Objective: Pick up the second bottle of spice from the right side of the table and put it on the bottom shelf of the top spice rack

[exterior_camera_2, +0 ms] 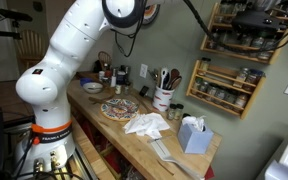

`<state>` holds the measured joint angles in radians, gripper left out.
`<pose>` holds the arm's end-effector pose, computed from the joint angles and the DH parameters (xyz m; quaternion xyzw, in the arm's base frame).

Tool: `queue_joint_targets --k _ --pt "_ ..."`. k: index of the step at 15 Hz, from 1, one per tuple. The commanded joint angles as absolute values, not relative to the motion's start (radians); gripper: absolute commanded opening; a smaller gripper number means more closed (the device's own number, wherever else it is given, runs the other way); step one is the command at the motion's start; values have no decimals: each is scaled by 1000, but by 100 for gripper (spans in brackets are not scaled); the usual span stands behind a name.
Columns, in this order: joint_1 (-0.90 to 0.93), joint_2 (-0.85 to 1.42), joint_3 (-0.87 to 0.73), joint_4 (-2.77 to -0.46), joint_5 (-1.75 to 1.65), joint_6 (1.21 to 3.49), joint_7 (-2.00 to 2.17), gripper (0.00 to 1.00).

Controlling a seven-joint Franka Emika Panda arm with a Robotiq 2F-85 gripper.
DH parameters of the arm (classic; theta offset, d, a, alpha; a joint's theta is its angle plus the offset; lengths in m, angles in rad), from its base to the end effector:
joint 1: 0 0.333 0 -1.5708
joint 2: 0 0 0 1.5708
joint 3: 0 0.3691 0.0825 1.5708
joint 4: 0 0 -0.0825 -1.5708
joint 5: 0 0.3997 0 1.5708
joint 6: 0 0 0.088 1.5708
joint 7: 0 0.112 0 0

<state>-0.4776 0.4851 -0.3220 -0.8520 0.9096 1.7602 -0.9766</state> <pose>0.6180 -0.4006 0.7628 -0.8982 -0.1248 -0.4118 0.0902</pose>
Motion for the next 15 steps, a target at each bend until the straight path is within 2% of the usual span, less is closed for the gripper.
queue_joint_targets --k 1,9,10,11,12,15 --pt "-520 457 -304 -874 956 1668 -1033 0" --pt "-564 377 -339 -822 868 1281 -1117 0" --pt "-550 354 -354 -813 810 1237 -1131 26" --pt "-531 331 -368 -808 749 1227 -1130 27" --pt "-511 306 -377 -810 687 1225 -1128 32" --pt "-437 222 -392 -850 482 1259 -1109 56"
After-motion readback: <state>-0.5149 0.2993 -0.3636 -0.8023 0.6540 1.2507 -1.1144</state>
